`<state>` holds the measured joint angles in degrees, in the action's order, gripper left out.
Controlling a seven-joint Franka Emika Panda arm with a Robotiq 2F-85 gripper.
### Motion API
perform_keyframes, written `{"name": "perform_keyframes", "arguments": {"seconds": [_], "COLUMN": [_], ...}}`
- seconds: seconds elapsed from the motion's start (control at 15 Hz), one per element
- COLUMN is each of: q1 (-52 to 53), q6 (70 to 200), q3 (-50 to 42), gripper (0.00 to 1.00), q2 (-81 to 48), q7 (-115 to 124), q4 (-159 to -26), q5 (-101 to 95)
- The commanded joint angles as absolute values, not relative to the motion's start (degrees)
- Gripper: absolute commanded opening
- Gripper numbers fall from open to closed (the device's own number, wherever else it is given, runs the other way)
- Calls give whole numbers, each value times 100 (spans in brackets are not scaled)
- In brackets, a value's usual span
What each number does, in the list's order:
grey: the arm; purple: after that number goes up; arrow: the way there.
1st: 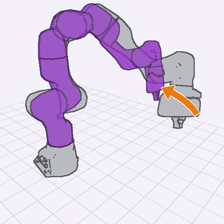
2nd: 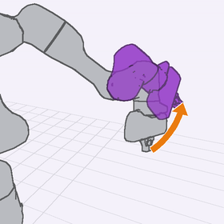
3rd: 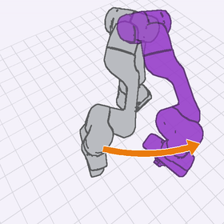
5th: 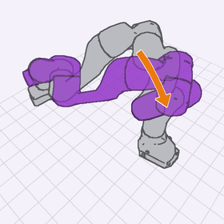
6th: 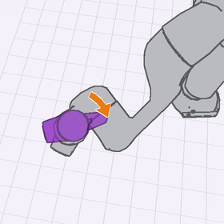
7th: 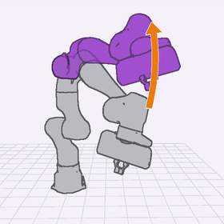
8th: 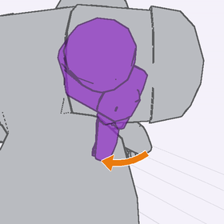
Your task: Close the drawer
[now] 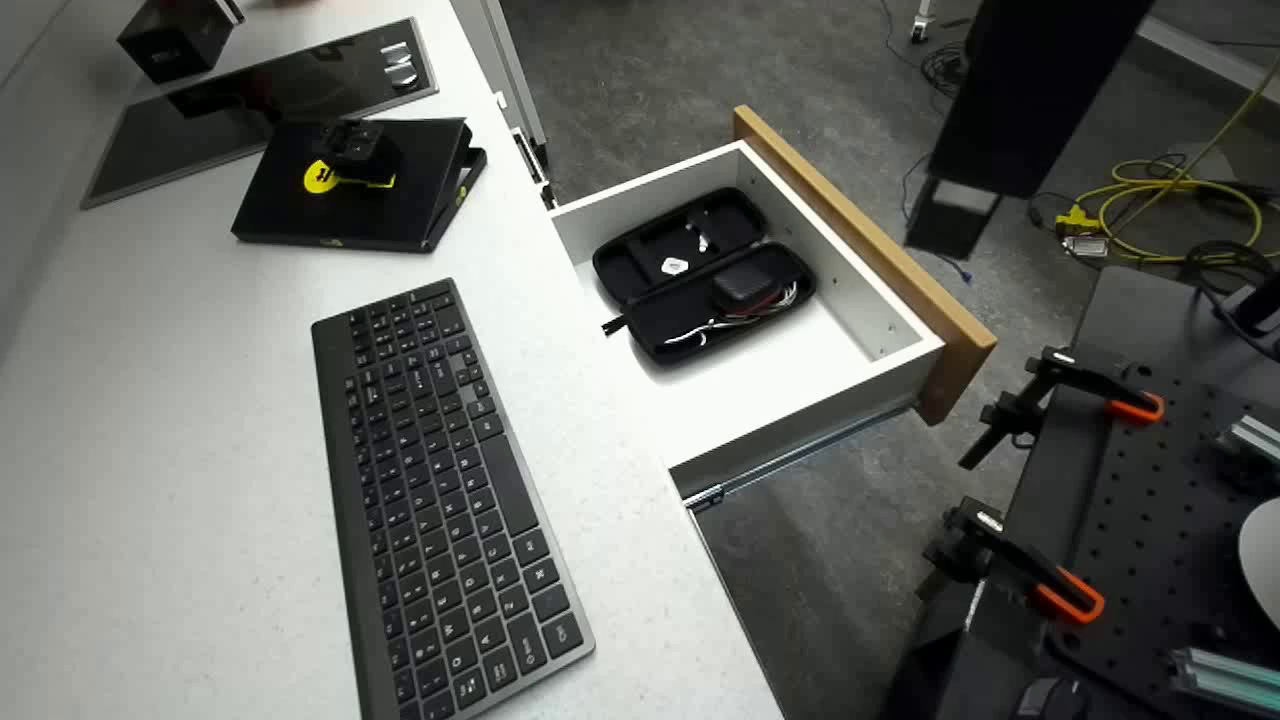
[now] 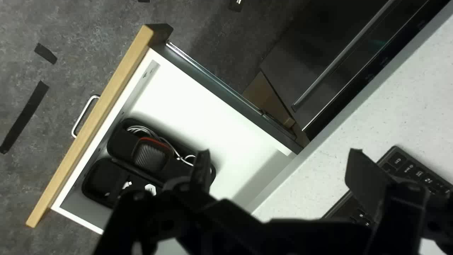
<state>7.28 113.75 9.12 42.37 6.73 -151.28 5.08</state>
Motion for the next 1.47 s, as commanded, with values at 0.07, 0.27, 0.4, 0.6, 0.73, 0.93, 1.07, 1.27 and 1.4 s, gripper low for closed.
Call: {"name": "perform_keyframes", "arguments": {"seconds": [0.07, 0.27, 0.4, 0.6, 0.73, 0.93, 1.07, 1.27, 1.4], "q1": [741, 573, 264, -338, -830, -1469, -1733, -1675, -1728], "q6": [11361, 11549, 11920, 12617, 13165, 13860, 14137, 14126, 14192], "q3": [900, 853, 731, 433, 229, -93, -296, -470, -556], "gripper": [100, 100, 100, 100, 100, 100, 100, 100, 100], "q2": [4218, 3940, 3630, 3006, 2514, 1752, 1390, 1478, 1357], "q7": [682, 713, 740, 828, 962, 1225, 1408, 1276, 1311], "q4": [-15116, -15153, -15316, -15555, -15657, -15607, -15521, -15625, -15574], "q5": [498, 385, 151, -335, -793, -1370, -1576, -1527, -1553]}}
